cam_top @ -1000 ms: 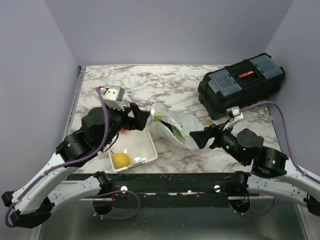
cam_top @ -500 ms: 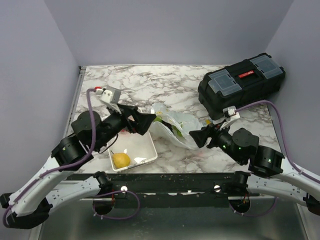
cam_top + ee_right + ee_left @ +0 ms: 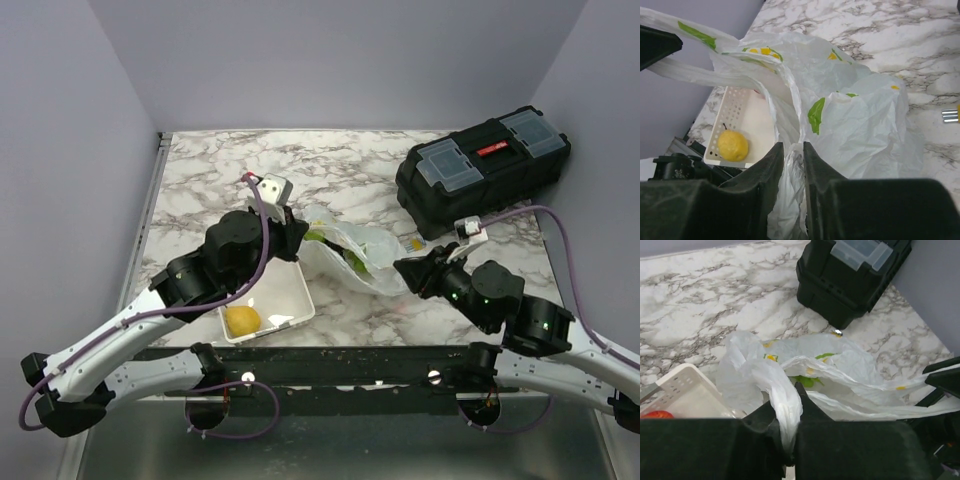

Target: Take the fake fruits out of the plastic bag

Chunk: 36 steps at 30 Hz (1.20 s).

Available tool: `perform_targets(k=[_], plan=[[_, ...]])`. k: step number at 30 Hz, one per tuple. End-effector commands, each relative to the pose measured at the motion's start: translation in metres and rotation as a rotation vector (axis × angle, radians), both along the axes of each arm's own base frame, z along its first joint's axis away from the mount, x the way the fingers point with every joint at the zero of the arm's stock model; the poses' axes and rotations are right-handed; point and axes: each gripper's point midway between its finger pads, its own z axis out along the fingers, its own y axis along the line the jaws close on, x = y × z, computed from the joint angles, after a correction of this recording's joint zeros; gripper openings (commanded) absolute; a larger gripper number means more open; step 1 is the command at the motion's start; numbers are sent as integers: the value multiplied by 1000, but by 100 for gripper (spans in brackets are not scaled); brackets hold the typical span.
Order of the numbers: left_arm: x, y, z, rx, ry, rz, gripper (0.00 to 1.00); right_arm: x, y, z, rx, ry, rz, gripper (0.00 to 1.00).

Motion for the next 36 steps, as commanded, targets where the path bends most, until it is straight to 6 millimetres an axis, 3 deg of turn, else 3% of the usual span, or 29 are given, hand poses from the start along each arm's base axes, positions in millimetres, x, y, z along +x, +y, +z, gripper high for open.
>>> perform_targets(k=[1,6,10,13,15,18,20,22,27,29,32,36], plan=[[23,-4,31,-116,-90,49,0,6,-21,2,15,-12,-95,19],[57,-38,67,-272,-34,-70,0,17,-52,30,103,-51,-257,1],[81,-66,109,-359,-37,-216,0,20,-94,49,154,-64,-423,1],[87,-84,147,-395,-75,-332,0,16,-111,71,187,-107,-443,1],[83,-97,168,-401,-77,-445,0,11,-106,87,196,-145,-369,1],[71,-105,187,-377,-82,-580,0,-1,-78,100,157,-208,-175,1],[70,-103,176,-322,-68,-598,0,-11,-45,95,110,-209,-17,1],[75,-96,146,-254,-17,-575,0,-19,-9,74,52,-165,126,1],[90,-62,34,-108,174,-439,0,-34,53,9,-39,-20,351,1],[93,-43,1,-75,229,-386,0,-45,72,-11,-56,25,447,1],[84,-21,-26,-60,274,-344,0,-52,83,-30,-81,69,511,1],[70,0,-35,-25,236,-293,0,-46,76,-47,-149,106,459,6]])
